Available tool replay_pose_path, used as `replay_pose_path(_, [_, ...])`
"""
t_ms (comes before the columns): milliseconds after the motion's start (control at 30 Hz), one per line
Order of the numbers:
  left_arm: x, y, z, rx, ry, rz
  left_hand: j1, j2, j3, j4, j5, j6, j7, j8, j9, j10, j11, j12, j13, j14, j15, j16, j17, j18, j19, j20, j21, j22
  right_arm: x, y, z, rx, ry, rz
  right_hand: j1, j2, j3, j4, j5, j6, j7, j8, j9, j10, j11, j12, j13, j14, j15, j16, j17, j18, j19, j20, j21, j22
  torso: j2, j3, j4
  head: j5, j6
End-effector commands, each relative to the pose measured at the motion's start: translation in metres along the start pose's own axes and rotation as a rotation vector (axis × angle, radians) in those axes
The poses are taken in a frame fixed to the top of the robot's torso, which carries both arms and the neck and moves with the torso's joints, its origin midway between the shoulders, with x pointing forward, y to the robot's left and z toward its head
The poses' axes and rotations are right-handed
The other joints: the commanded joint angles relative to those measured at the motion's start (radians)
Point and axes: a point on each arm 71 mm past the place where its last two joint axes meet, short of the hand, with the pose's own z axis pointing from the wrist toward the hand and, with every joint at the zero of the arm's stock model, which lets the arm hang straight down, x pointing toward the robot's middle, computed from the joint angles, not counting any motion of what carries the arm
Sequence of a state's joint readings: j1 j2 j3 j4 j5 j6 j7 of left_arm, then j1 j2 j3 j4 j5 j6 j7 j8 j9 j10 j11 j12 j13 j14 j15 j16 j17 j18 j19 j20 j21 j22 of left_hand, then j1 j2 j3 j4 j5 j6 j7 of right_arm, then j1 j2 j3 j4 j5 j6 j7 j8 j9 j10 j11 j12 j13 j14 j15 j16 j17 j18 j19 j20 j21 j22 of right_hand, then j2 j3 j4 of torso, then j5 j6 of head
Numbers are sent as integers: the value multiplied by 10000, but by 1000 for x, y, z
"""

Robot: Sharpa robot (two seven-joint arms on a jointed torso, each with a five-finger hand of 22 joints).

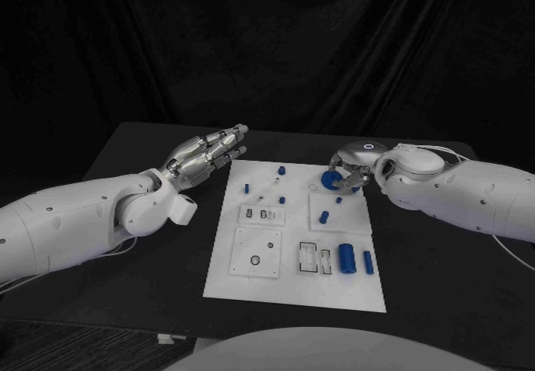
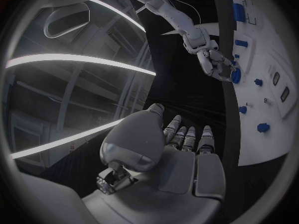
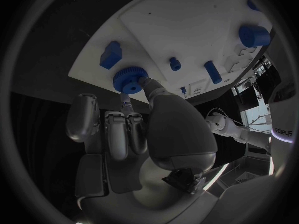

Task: Assemble the parts on the task board

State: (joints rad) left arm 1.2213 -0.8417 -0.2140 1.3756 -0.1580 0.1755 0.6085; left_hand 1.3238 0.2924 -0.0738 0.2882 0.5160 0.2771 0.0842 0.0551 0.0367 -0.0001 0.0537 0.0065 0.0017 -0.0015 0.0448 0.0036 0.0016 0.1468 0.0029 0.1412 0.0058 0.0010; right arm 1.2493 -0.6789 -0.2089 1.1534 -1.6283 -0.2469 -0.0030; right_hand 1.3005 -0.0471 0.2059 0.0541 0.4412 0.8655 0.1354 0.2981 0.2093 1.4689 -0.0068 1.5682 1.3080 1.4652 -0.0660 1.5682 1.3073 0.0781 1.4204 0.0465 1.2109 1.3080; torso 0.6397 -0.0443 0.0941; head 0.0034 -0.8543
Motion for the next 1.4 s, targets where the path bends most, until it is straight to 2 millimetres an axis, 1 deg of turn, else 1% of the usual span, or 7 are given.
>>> replay_pose_path(33, [2, 0, 0, 83, 102, -99, 95, 0, 52, -8, 43, -14, 76, 36, 13, 1, 72, -65, -17, 15, 73, -36, -16, 184, -29, 63, -58, -10, -14, 4, -1, -189, -575, -1, -100, 58, 39, 28, 63, 634, -548, 532, 842, 1019, 35, 26, 2628, 1056, 8, 26, 2635, -36, 97, -17, 46, 1418, -2, -4, 1, 10, 6])
replay_pose_path(333, [2, 0, 1, 59, 120, -104, 97, -10, 100, -8, 42, 6, 88, 46, 17, 1, 89, -65, -17, 15, 106, -36, -16, 193, -29, 106, -58, -10, -41, 29, -1, -705, -843, 564, -236, 29, 59, 114, 120, 608, -518, 476, 871, 1019, 109, 26, 2628, 1056, 58, 26, 2635, -49, 132, 9, 83, 1444, -6, -11, 8, 16, -26])
replay_pose_path(567, [3, 1, 2, 37, 139, -109, 95, -13, 123, -6, 40, 6, 96, 48, 17, 1, 101, -65, -17, 15, 121, -36, -16, 198, -29, 125, -58, -10, -48, 50, 9, -1140, -752, 688, -263, 33, 88, 135, 141, 590, -498, 436, 873, 1019, 136, 26, 2628, 1056, 83, 26, 2635, -60, 156, 26, 126, 1464, -8, -30, 10, -37, -22])
replay_pose_path(667, [4, 1, 3, 28, 159, -116, 95, -14, 126, -6, 40, 10, 97, 50, 17, 1, 102, -65, -17, 15, 122, -36, -16, 198, -29, 127, -58, -10, -50, 61, 18, -1324, -720, 658, -265, 29, 117, 136, 170, 573, -483, 399, 869, 1019, 156, 26, 2628, 1056, 100, 26, 2635, -64, 167, 39, 142, 1475, 0, -19, 3, -78, -18])
replay_pose_path(1033, [6, 2, 6, 16, 251, -156, 92, -15, 137, -4, 39, 1, 101, 49, 16, 5, 110, -63, -15, 15, 129, -36, -16, 201, -29, 137, -58, -10, -45, 87, 46, -1624, -454, 559, -262, -2, 179, 125, 187, 522, -436, 288, 851, 1019, 203, 26, 2628, 1056, 138, 26, 2635, -56, 156, 71, 96, 1471, 7, 5, 9, -126, -27])
replay_pose_path(1300, [8, 2, 7, 2, 281, -168, 89, -16, 147, -3, 38, 5, 106, 51, 17, 21, 117, -56, -7, 15, 135, -36, -16, 203, -29, 144, -58, -10, -37, 99, 59, -1694, -281, 545, -260, -21, 220, 118, 137, 493, -408, 205, 835, 1019, 227, 26, 2628, 1056, 163, 26, 2635, -51, 147, 94, 65, 1470, 9, 3, 25, -119, -34])
replay_pose_path(1400, [8, 2, 7, -2, 291, -171, 89, -16, 147, -3, 38, 5, 106, 51, 17, 21, 117, -56, -7, 15, 135, -36, -16, 203, -29, 144, -58, -10, -34, 102, 63, -1709, -215, 541, -260, -24, 224, 117, 130, 490, -405, 195, 833, 1019, 230, 26, 2628, 1056, 165, 26, 2635, -51, 148, 97, 68, 1472, 10, 0, 8, -103, -45])
